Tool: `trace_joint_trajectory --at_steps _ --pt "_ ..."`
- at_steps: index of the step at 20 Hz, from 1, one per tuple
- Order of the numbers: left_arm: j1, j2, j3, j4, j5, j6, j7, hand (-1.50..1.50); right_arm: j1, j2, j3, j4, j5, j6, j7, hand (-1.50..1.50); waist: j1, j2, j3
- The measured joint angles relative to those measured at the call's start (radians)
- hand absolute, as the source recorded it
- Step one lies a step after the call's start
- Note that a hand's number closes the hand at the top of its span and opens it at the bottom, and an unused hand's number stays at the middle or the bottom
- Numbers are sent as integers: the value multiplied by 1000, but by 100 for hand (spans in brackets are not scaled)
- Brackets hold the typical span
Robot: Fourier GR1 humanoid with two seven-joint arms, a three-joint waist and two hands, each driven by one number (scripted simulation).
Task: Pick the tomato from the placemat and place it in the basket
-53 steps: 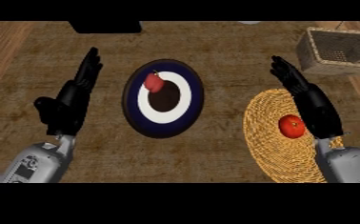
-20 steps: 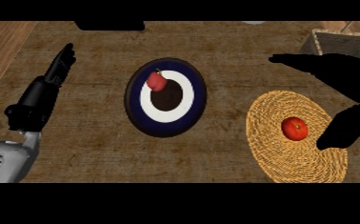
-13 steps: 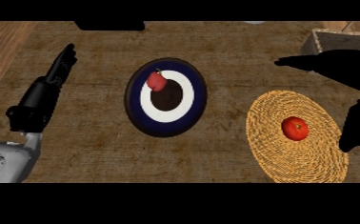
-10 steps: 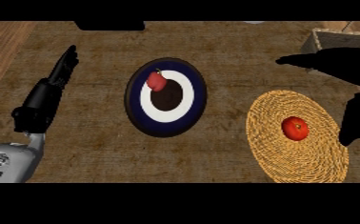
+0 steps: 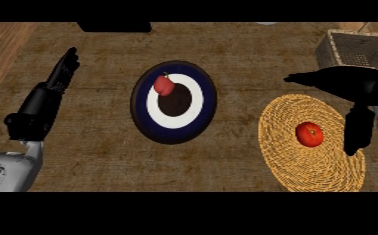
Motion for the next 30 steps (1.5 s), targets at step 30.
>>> trace_joint_trajectory --at_steps 30 --pt "27 -128 134 -10 -134 -131 -2 0 184 208 -55 274 595 -212 -414 -150 -5 -1 0"
